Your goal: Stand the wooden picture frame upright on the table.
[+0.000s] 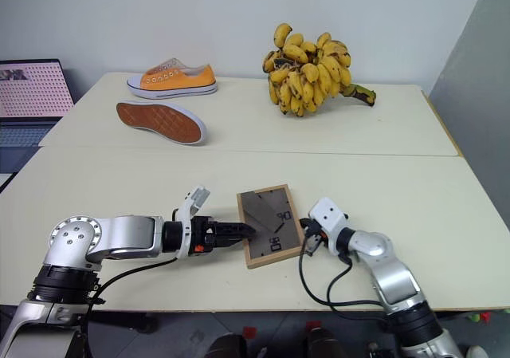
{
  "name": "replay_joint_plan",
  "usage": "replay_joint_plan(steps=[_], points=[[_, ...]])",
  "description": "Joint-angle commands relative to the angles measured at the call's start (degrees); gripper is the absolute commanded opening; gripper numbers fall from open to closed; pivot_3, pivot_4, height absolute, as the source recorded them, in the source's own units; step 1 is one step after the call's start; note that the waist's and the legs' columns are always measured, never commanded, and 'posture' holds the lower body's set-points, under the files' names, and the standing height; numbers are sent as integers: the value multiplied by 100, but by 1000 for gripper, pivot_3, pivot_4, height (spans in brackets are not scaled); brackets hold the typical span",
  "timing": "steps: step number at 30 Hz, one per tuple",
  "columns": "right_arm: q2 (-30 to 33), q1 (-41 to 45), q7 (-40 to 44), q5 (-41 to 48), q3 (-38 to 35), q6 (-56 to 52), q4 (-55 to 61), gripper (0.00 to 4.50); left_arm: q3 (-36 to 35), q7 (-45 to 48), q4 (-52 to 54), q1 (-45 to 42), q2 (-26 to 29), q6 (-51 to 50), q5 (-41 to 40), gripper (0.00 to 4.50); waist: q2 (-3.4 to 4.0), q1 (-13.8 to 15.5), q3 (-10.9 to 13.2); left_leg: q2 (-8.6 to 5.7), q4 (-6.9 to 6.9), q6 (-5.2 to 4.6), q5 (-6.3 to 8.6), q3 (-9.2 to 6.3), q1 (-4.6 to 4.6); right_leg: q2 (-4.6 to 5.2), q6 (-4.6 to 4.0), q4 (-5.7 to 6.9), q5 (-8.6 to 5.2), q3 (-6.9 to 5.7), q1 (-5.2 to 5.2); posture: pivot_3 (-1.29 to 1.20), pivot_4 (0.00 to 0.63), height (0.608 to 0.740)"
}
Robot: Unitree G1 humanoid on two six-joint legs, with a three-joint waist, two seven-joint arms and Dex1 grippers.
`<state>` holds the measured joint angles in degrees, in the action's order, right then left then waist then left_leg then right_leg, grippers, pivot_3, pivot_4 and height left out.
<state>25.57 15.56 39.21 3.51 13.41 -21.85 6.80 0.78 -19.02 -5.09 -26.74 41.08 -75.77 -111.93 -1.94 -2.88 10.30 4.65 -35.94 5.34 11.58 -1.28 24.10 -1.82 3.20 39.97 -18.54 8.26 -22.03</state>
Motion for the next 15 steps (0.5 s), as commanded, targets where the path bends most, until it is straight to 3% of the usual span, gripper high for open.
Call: replay_joint_plan(steps=[1, 5, 15], points=[[495, -112, 487, 137, -224, 197, 212, 0, -95, 147, 101, 117, 200, -77, -107, 3417, 0, 3, 0, 0, 0, 0, 0, 0, 0, 0, 1, 0, 0, 0, 0, 0, 150, 740], [573, -189, 647, 293, -164, 28, 411, 0, -58, 56, 138, 267, 297, -33, -107, 3417, 0, -22, 0, 1, 3, 0, 0, -1, -3, 0, 1, 0, -1, 1, 0, 0, 150, 740], [-300, -16, 100, 479, 12, -727, 849, 0, 67, -258, 248, 395, 143, 119, -107, 3417, 0, -19, 0, 1, 2, 1, 0, -1, -2, 1, 8, 0, -5, 1, 0, 0, 150, 740]])
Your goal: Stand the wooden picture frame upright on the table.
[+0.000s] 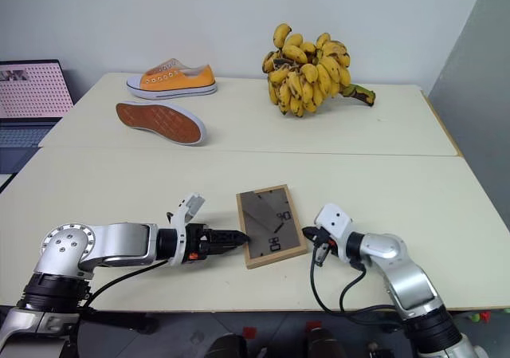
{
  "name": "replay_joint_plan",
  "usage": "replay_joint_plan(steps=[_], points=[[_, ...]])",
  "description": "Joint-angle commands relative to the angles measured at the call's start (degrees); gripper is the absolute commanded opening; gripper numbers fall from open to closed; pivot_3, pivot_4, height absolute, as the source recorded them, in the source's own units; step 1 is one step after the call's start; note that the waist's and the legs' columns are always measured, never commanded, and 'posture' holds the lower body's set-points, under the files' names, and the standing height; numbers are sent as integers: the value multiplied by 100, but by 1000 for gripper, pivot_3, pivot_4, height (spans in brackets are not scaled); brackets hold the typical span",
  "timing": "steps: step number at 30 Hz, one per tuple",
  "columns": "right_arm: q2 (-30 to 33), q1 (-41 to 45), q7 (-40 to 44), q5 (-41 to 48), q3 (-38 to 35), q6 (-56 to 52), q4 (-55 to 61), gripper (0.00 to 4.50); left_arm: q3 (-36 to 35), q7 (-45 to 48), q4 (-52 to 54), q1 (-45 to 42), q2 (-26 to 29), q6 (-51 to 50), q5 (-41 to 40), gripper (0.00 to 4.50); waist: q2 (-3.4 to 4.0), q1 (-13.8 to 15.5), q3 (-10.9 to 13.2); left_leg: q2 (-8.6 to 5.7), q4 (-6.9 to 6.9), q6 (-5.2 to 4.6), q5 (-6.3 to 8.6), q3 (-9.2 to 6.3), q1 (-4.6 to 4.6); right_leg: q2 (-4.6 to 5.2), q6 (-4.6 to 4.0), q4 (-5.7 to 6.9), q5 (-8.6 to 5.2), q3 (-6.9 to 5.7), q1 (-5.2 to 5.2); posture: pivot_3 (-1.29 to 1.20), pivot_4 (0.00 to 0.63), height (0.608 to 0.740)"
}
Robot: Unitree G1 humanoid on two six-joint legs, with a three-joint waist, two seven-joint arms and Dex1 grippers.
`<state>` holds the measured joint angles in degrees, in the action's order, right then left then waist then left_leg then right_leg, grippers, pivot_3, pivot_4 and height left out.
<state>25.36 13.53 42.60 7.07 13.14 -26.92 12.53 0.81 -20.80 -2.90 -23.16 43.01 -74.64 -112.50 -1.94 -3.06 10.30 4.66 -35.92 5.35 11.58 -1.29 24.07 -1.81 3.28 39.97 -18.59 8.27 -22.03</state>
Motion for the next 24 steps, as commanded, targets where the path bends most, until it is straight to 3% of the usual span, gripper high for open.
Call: replay_joint_plan(steps=[1, 19, 24], points=[[-369, 230, -303, 124, 42, -275, 293, 0, 67, -91, 14, 20, -58, 11, -50, 3417, 0, -3, 0, 0, 0, 0, 0, 1, 0, 0, 0, 0, 0, 0, -1, 0, 150, 740], [-655, 431, -632, 94, 70, -403, 183, 0, -80, -190, -264, -242, -231, 47, -50, 3417, 0, 16, 0, 0, 2, 0, 0, 1, 2, 0, 1, 0, 0, 0, -5, 0, 150, 740], [-582, 470, -600, 72, 56, -338, 90, 0, -233, -134, -266, -267, -342, 113, -50, 2528, 1, 16, 0, -1, 2, 0, 0, 1, 5, 0, 1, -1, 0, 0, -8, 0, 150, 740]])
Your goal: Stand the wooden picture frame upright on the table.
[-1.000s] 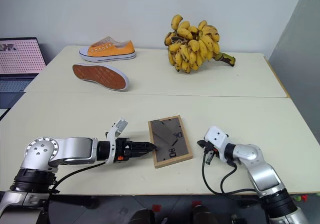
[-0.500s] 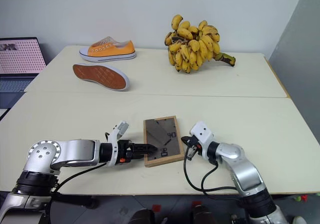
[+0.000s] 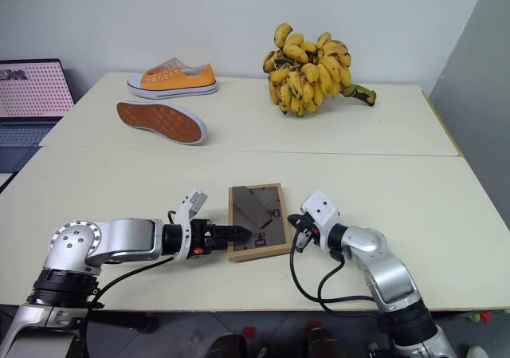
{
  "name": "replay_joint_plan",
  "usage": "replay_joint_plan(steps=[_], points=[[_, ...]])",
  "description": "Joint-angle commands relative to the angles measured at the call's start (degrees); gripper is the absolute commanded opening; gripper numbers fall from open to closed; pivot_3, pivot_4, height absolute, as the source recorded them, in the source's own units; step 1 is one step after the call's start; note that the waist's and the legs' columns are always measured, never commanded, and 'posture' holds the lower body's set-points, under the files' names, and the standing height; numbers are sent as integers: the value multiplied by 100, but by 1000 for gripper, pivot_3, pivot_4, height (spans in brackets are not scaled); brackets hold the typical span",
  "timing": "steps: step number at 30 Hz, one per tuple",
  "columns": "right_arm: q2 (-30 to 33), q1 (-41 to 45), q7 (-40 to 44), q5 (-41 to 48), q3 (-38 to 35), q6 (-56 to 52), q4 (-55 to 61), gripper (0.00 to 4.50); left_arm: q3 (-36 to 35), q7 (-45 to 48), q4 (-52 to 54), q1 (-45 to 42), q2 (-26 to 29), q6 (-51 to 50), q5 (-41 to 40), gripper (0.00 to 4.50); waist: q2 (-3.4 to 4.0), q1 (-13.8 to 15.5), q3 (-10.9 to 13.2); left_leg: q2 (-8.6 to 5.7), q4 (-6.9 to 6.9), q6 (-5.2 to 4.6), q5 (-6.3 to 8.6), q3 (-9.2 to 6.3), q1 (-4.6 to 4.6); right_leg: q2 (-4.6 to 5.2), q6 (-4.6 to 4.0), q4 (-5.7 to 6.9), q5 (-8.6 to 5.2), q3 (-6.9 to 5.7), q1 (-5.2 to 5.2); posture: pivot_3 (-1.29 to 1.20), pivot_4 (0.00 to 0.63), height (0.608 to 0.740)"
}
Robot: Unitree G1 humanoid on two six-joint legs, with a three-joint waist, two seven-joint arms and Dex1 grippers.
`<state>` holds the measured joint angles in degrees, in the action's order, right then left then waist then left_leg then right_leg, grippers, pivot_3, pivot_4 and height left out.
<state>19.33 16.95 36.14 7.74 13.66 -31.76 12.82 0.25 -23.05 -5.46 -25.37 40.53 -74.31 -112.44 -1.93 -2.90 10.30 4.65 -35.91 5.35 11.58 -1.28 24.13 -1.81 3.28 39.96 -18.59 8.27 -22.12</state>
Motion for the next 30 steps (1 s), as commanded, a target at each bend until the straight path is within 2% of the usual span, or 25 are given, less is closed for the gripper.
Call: replay_joint_plan(steps=[1, 4, 7, 14, 19, 25, 30], points=[[25, 141, 46, 9, 4, 152, 44, 0, -196, 91, -5, -51, -126, 88, -56, 2402, 0, -1, 0, 0, 0, 0, 0, 0, 1, 0, 0, 0, 0, 0, -1, 0, 150, 740], [39, 165, 44, 11, 10, 172, 9, 0, -268, 117, 40, -78, -234, 105, -56, 1757, 0, 3, 0, 0, 1, 0, 0, -1, 8, 0, -2, 0, 1, -1, -6, 0, 150, 740], [49, 181, 42, 12, 11, 189, -15, 0, -342, 92, 49, -101, -333, 146, -56, 1368, -1, 0, 0, 0, -1, 0, 0, -1, 8, 0, 0, -1, 0, -1, -6, 0, 150, 740], [126, 182, 67, -57, 13, 311, -95, 0, -446, 83, 40, -85, -412, 124, -56, 1315, -1, 1, 0, 0, -1, 0, 0, -1, 14, 0, 0, -1, 1, -1, -9, 0, 150, 740], [400, 140, 169, -107, -183, 495, -209, 0, -675, 414, -36, -226, 14, 277, 24, 1315, -1, -4, 0, -1, -1, 0, 0, -1, 19, 0, 1, -2, 1, -1, -15, 0, 150, 740], [773, 205, 222, -51, -634, 729, -546, 0, -977, 1654, -66, -541, 357, 676, 1561, 1315, 1, 0, 2, -2, 0, 1, -1, 0, 24, 0, 1, -7, 1, -2, -19, 0, 150, 740], [855, 552, 182, 148, -1119, 696, -643, 0, -965, 3120, 437, -753, 542, 1348, 3115, 1315, 6, -3, 6, -3, 6, 1, -1, 0, 30, 0, -9, -14, 6, -3, -22, 0, 150, 740]])
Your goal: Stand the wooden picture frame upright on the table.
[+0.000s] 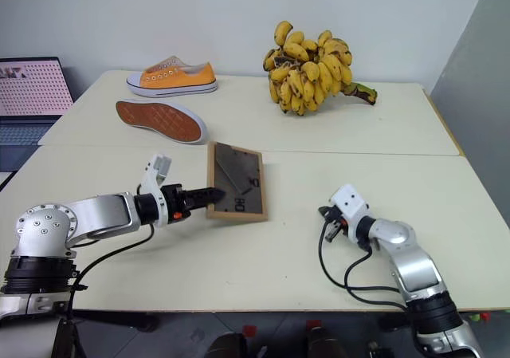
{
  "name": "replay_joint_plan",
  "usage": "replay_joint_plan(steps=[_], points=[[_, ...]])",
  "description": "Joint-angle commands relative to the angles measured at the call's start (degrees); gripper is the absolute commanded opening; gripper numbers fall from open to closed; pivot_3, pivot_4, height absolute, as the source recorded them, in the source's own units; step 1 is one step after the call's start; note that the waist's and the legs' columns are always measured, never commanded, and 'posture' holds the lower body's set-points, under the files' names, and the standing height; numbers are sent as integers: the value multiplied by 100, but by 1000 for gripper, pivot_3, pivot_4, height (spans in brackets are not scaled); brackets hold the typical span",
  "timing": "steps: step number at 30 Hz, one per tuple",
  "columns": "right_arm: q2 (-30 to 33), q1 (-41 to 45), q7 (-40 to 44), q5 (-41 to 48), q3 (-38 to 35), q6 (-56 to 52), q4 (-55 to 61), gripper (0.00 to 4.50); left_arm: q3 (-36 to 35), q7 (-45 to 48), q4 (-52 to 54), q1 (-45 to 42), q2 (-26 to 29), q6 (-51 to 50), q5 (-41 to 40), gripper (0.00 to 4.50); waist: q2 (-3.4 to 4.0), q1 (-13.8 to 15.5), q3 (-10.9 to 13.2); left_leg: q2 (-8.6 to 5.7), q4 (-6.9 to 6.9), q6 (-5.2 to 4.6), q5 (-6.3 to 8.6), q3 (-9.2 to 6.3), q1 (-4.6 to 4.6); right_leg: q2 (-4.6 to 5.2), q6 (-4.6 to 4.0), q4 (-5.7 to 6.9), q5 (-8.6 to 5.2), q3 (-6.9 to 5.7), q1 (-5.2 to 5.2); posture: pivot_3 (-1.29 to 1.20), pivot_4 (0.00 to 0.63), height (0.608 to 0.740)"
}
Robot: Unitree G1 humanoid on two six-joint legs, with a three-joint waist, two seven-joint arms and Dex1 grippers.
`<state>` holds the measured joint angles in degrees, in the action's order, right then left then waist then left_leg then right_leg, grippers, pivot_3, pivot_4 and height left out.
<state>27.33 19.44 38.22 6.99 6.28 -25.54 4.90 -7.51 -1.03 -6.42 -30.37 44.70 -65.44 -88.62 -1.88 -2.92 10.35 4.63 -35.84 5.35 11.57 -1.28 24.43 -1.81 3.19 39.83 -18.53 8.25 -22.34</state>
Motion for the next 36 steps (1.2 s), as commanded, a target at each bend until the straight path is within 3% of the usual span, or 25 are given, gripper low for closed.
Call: replay_joint_plan(steps=[1, 6, 9, 14, 25, 36], points=[[30, 444, -31, 369, -515, -87, 234, 0, -168, 1182, 655, -292, 132, 581, 952, 1315, 2, 0, 2, 0, 1, 0, 0, -1, 2, 0, -1, -2, 0, -1, -1, 0, 150, 740], [-186, 1352, -169, 1489, -1169, -1329, 886, 0, -167, 2179, 1063, -508, 12, 828, 1594, 1315, 5, 0, 5, 2, 0, 0, 0, -5, 25, 0, -10, -9, 6, -6, -10, 0, 150, 740], [-446, 1889, -482, 2292, -1551, -2209, 1280, 479, -191, 2438, 1133, -716, -120, 742, 1674, 1315, 5, 2, 5, 4, 3, 0, 0, -10, 28, 0, -11, -10, 5, -13, -11, 0, 150, 740], [-793, 2455, -971, 2904, -1606, -2892, 1643, 1710, -100, 2604, 1312, -1013, -397, 591, 1766, 1315, 6, 0, 6, 4, 5, -1, 1, -17, 36, 1, -12, -18, 2, -17, -9, 0, 150, 740], [-966, 2675, -956, 2854, -1029, -2636, 1352, 1710, 159, 2995, 1532, -1311, -760, 375, 2114, 1315, 8, -24, 7, 3, 4, -2, 0, -18, 41, 2, -11, -17, 2, -21, -11, 0, 150, 740], [-1232, 2769, -1243, 3100, -1034, -2817, 1546, 1710, 228, 3308, 1283, -1285, -856, 407, 2674, 1315, 9, -25, 7, 4, 3, -2, 0, -20, 41, 2, -11, -14, 2, -23, -13, 0, 150, 740]])
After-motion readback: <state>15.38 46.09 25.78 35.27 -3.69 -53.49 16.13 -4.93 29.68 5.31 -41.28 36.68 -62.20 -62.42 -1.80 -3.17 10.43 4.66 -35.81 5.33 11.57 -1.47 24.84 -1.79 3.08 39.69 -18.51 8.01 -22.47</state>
